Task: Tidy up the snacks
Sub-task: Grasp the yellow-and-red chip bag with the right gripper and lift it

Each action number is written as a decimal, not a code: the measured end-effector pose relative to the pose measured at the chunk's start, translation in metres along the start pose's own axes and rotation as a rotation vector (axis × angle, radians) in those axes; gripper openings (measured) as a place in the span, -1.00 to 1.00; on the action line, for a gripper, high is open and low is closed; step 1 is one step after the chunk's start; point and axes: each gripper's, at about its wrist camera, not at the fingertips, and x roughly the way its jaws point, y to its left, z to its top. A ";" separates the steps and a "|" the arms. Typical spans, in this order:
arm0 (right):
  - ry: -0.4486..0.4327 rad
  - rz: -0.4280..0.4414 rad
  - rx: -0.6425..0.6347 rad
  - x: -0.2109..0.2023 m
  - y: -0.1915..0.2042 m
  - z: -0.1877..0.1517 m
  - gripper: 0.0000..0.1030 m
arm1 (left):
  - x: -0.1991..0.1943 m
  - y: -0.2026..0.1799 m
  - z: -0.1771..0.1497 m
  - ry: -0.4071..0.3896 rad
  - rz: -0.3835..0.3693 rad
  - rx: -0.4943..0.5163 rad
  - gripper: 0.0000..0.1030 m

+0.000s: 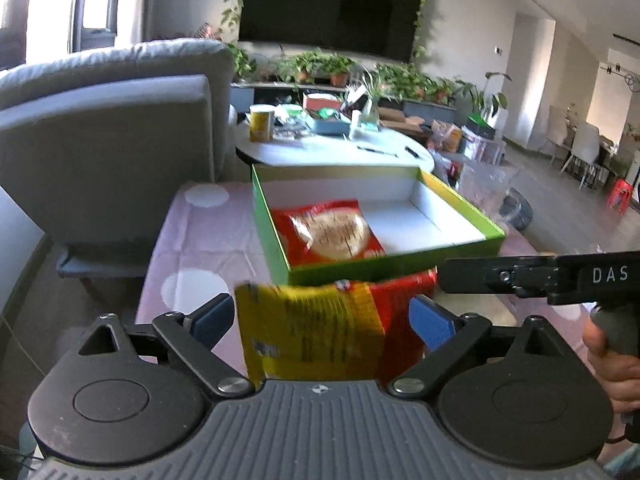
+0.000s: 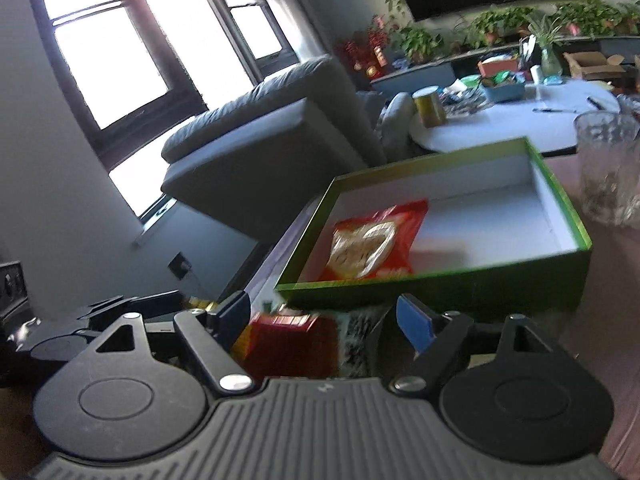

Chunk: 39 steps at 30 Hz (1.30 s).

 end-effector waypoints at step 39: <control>0.096 -0.030 -0.046 0.032 0.026 -0.019 0.25 | 0.018 0.008 -0.021 0.040 -0.084 0.007 0.61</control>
